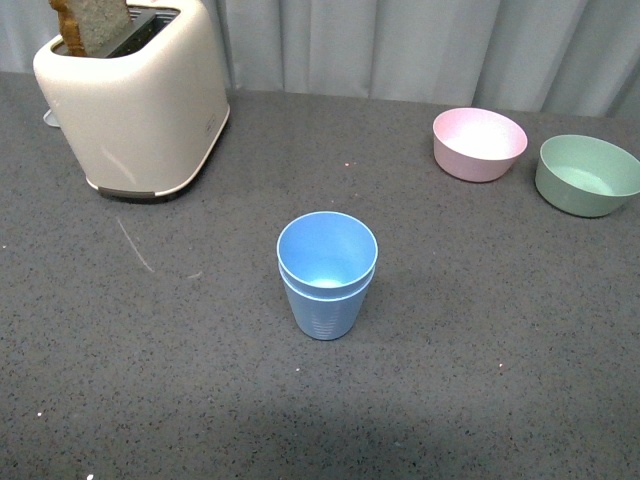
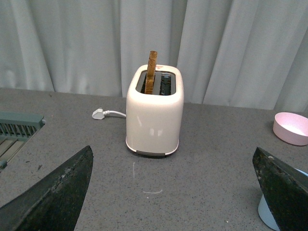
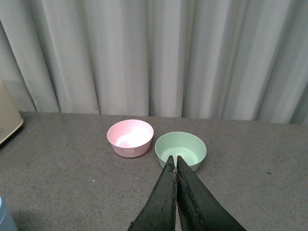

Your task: Stack blue cups with both arms

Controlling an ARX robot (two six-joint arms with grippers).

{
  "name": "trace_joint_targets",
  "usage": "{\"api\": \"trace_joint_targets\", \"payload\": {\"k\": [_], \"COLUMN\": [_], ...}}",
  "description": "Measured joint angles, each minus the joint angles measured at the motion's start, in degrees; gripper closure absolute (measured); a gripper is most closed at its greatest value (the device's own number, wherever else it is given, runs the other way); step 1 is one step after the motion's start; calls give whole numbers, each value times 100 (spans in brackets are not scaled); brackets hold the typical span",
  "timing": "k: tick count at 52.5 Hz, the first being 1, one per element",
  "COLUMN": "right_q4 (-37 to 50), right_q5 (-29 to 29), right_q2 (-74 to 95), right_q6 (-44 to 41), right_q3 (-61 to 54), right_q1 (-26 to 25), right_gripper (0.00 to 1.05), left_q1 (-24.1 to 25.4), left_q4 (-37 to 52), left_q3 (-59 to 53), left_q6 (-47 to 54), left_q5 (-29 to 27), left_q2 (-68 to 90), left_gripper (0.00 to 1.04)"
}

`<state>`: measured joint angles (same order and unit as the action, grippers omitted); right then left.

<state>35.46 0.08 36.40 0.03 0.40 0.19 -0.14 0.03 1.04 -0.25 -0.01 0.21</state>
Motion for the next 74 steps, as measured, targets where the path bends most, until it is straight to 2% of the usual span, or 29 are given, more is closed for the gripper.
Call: {"api": "trace_joint_targets", "payload": {"k": [33,51,58,71,74], "right_q4": [-1843,-2533,-3493,-3536,-3536], "right_q5": [0,0,-13,-13,-13], "right_q2": [-1954,-2647,-3438,-3611,-3611], "right_q6": [0,0,0,-2,-4], "right_q3": [-24,-24,-22,-22,-22], "right_q1": [-4,-4,-4,-4,-4], "right_gripper": [104,104,104,104,97], "left_q1": [0,0,0,0,0], "left_q4": [0,0,0,0,0], "left_q3": [0,0,0,0,0], "left_q6": [-2,0,0,0,0], "left_q5": [0,0,-4,0,0], "left_q2": [0,0,0,0,-2], "left_gripper": [7,7,7,7,7]}}
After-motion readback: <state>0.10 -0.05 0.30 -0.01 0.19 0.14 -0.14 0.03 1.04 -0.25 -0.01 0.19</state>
